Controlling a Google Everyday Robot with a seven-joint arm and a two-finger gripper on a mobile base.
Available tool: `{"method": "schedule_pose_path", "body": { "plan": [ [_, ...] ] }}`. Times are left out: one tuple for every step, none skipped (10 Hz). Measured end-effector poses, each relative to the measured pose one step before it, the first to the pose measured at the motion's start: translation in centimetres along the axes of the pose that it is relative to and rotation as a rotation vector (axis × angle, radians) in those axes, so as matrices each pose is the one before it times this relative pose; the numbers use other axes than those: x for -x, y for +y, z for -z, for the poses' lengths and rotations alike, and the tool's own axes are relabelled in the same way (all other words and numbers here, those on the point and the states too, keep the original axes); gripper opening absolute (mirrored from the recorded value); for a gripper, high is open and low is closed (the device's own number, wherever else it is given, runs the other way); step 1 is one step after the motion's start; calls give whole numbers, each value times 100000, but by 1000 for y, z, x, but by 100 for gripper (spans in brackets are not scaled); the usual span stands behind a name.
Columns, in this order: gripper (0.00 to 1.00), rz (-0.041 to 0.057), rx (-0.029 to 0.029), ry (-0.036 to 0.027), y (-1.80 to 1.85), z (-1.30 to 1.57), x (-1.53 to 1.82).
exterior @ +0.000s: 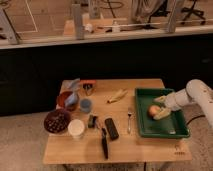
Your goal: Place apple in tray
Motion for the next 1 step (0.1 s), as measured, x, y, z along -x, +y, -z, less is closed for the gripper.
{"method": "schedule_pose_path", "body": {
  "plan": [
    [80, -385, -121, -57, 19, 5, -23]
  ]
}}
